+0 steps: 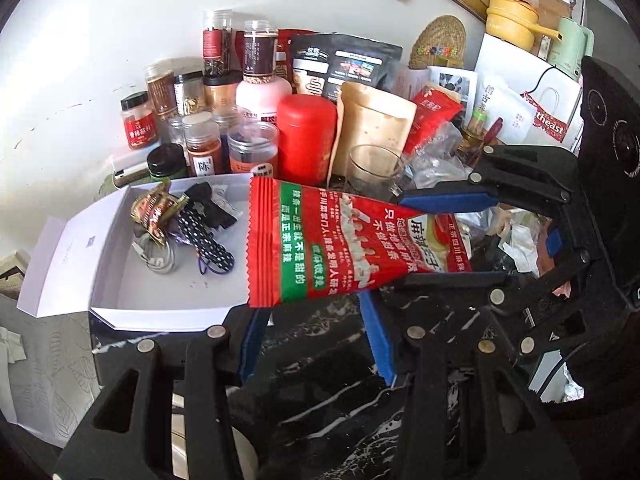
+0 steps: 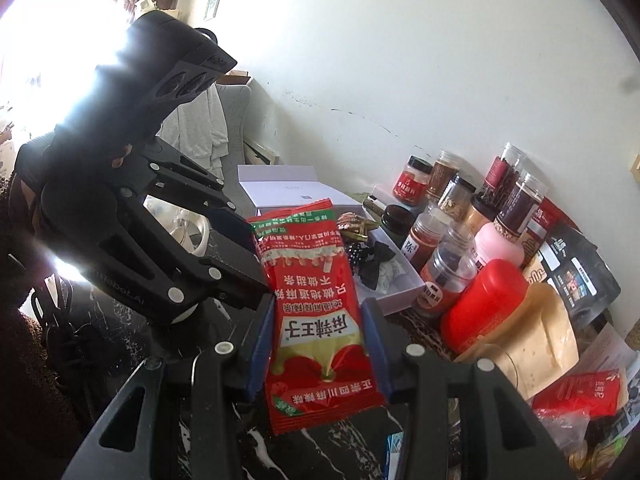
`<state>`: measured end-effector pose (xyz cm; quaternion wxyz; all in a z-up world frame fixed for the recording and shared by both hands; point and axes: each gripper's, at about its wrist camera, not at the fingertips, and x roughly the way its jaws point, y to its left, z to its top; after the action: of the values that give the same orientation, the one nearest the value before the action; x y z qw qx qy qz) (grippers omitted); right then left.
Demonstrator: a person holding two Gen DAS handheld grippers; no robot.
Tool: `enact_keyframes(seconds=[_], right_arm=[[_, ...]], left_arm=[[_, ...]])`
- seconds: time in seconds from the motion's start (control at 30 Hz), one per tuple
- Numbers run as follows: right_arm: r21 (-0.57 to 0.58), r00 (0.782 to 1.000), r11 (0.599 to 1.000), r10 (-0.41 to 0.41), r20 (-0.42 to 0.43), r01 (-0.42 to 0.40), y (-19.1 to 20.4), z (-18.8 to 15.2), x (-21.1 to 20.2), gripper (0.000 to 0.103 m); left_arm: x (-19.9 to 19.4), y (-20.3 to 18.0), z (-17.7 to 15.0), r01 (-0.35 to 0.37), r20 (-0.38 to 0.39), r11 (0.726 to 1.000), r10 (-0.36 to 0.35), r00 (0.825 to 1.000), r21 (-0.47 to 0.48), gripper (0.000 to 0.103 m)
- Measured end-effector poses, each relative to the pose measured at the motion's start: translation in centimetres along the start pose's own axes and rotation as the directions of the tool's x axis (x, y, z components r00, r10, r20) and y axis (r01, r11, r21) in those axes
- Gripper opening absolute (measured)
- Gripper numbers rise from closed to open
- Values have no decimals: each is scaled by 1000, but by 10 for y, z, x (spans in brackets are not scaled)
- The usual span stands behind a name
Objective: Organize objects
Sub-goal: 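Carry the red snack packet over the white box with the right gripper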
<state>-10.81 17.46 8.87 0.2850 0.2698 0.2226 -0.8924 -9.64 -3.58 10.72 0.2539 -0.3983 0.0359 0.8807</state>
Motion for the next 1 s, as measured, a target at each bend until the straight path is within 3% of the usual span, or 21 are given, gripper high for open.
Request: enact_keyframes(seconds=[0.57, 1.0], right_arm=[[-14, 999, 999, -30, 41, 30, -57, 61, 51, 43], [-1, 1000, 1000, -7, 25, 7, -74, 80, 114, 43]], left_arm=[[16, 83, 83, -24, 30, 999, 23, 999, 30, 44], [56, 135, 103, -52, -2, 997, 52, 999, 65, 44]])
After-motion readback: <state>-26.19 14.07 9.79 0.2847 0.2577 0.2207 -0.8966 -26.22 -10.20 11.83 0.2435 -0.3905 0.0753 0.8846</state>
